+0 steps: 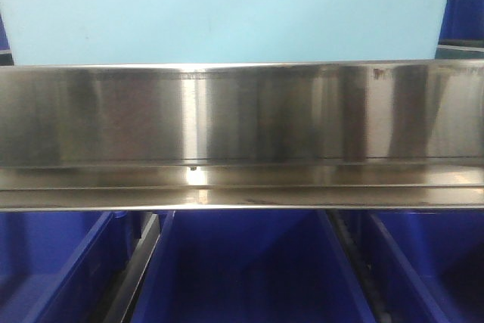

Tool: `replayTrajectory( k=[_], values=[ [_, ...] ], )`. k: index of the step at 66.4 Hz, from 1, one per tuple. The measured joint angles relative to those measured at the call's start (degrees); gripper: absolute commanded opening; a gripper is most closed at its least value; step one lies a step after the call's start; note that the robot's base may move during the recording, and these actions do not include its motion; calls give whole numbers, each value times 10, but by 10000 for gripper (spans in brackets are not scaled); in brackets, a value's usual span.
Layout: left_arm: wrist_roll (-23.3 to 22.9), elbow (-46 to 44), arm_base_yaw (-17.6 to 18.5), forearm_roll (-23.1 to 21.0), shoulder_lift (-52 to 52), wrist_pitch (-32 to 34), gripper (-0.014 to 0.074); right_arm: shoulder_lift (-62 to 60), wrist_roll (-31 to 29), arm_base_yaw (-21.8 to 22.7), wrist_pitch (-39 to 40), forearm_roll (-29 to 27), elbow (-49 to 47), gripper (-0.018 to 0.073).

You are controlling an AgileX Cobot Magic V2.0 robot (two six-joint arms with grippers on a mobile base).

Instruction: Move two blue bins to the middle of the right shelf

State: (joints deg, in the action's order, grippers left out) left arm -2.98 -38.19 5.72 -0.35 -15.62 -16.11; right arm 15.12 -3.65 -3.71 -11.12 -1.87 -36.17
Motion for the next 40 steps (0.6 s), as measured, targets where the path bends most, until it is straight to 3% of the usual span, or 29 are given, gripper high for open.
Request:
replayTrajectory(
  k=[7,20,27,40],
  values=[
    [0,-22,10,0,-48,-25,611,38,0,0,0,0,-3,568],
    [0,-70,94,-15,-107,-84,611,96,0,-15,-4,0,-33,568],
    [0,-118,141,-16,-158,-133,610,134,0,-48,-34,0,-75,568],
    [0,-233,186,-16,-286,-212,610,255,0,-120,-155,0,-188,568]
  ],
)
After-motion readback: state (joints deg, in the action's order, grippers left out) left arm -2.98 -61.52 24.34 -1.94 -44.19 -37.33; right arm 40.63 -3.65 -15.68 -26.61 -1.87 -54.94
